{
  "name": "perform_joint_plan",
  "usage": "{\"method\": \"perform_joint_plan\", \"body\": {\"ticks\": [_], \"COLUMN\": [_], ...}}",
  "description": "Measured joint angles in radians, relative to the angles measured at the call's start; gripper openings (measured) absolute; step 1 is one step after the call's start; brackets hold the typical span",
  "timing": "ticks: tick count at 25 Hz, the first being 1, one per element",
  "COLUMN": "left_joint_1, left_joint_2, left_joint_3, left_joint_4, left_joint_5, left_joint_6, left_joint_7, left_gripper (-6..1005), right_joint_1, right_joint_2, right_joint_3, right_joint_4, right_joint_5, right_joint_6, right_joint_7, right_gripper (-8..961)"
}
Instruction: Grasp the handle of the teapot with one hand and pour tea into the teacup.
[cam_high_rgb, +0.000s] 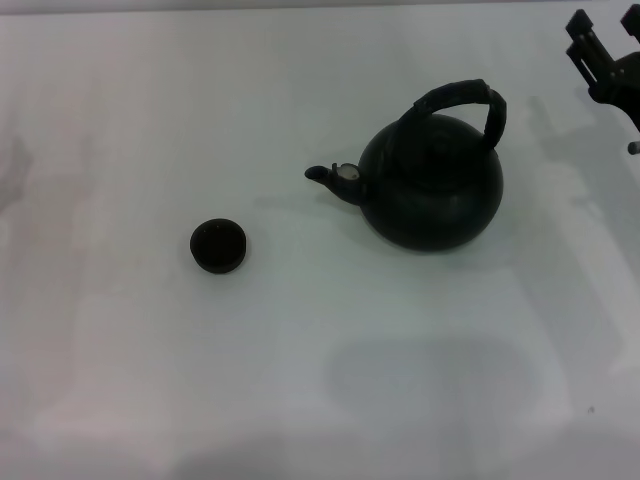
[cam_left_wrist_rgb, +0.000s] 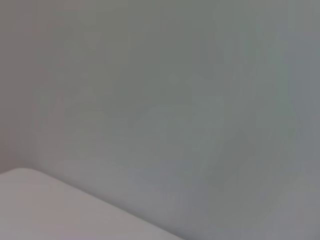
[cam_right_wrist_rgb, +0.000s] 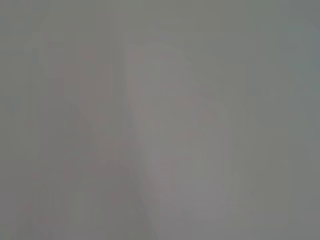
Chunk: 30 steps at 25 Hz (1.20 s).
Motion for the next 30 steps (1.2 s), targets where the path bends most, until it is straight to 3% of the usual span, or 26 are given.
{"method": "perform_joint_plan", "body": {"ticks": [9, 30], "left_joint_1": [-0.002, -0.010], "left_joint_2": [0.000, -0.001], "left_joint_3": [0.000, 0.000], "left_joint_4": [0.000, -0.001], "left_joint_5": [0.032, 0.037], "left_joint_6": [-0.025, -0.064], "left_joint_7": [0.001, 0.001], "left_gripper": [876, 876], "right_joint_1": [0.042, 0.106], "right_joint_2": [0.000, -0.004], "right_joint_3": [0.036, 0.103], "right_joint_4": [0.113, 0.163], "right_joint_5": [0.082, 0.084], "right_joint_6": [-0.006, 0.000], "right_joint_7": [-0.007, -0.010], "right_gripper": [725, 725]}}
